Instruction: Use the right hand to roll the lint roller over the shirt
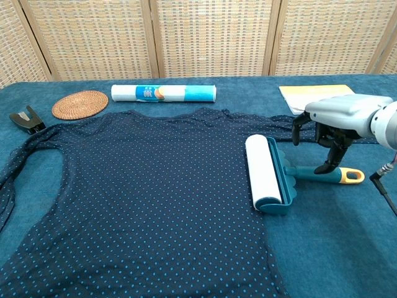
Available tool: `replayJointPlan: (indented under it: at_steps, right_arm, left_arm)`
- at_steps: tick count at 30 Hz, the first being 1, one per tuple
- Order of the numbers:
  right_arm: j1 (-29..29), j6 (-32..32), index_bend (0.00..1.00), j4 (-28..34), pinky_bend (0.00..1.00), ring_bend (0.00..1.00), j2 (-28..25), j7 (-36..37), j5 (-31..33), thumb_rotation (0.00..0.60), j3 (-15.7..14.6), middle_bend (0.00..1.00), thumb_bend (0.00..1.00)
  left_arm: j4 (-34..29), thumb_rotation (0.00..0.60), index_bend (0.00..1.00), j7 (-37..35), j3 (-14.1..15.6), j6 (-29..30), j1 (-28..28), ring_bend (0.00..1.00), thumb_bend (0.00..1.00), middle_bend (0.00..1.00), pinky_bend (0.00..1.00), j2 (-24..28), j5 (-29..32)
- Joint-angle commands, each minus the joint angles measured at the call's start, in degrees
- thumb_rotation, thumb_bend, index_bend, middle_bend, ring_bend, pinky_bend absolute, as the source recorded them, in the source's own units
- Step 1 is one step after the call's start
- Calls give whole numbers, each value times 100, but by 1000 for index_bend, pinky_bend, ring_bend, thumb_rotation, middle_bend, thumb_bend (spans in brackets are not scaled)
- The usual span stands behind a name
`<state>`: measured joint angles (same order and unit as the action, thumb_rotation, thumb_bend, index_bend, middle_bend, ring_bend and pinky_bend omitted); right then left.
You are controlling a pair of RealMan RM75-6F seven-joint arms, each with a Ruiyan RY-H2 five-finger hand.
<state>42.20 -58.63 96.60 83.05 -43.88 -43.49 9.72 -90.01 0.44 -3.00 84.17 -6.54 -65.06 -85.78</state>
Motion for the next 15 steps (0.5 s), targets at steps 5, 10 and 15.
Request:
replayJointPlan:
  at_steps: [5, 10, 15]
  right_arm:
    - [-11, -32, 413, -315, 1000, 1000, 161, 105, -37, 600, -196, 1000, 357]
    - [-11, 31, 417, -712, 1000, 1000, 352, 239, -87, 600, -296, 1000, 359]
    - [5, 36, 438, -885, 1000, 1000, 476, 295, -119, 600, -326, 1000, 359]
  left_arm:
    - [-4, 600, 0, -29, 26, 46, 13, 0, 0, 0, 0, 4, -62]
    - [-9, 600, 0, 18, 33, 39, 7, 0, 0, 0, 0, -13, -65]
    - [1, 600, 0, 42, 30, 20, -2, 0, 0, 0, 0, -26, -43]
